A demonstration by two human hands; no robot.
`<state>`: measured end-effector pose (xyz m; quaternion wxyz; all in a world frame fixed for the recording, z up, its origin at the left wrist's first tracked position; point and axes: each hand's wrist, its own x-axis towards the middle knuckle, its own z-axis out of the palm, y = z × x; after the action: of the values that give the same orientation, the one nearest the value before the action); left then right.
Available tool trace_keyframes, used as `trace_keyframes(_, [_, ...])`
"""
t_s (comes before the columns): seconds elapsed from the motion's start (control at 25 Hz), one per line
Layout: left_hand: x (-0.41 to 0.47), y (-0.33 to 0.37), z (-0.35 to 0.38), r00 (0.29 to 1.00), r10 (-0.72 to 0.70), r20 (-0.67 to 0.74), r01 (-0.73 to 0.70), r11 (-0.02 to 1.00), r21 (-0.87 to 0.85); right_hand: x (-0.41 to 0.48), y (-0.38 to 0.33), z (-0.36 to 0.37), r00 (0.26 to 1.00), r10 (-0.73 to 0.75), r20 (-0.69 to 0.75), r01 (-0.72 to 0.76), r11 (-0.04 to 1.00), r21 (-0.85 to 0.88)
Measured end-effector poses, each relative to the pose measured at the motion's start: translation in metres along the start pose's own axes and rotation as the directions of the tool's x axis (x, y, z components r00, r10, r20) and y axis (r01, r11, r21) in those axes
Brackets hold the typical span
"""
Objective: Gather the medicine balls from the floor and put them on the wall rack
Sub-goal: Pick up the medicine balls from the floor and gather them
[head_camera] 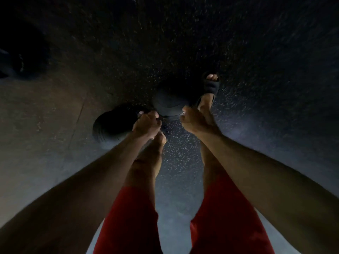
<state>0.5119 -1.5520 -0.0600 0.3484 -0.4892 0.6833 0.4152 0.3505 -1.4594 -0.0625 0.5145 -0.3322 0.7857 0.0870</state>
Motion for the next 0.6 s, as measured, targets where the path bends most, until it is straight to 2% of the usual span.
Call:
trace_keyframes(0.2, [0.085, -0.038, 0.037, 0.995, -0.017, 0.095, 0.002, 0.986, 0.164, 0.071, 0.002, 0.106, 0.984, 0.122, 0.126, -0.130, 0.990, 0.055])
trace_keyframes(0.32, [0.116, -0.046, 0.054, 0.991, 0.046, 0.128, -0.069, 0.980, 0.185, 0.094, 0.001, 0.140, 0.991, 0.131, 0.020, -0.132, 0.982, 0.133])
trace_keyframes(0.48, [0.137, -0.029, 0.059, 0.982, 0.147, 0.121, -0.172, 0.958, 0.229, 0.121, 0.003, 0.129, 0.963, 0.245, -0.117, -0.210, 0.945, 0.250])
trace_keyframes(0.6, [0.144, -0.003, 0.054, 0.979, 0.177, 0.101, -0.198, 0.946, 0.259, 0.149, 0.019, 0.084, 0.948, 0.294, -0.121, -0.246, 0.919, 0.308])
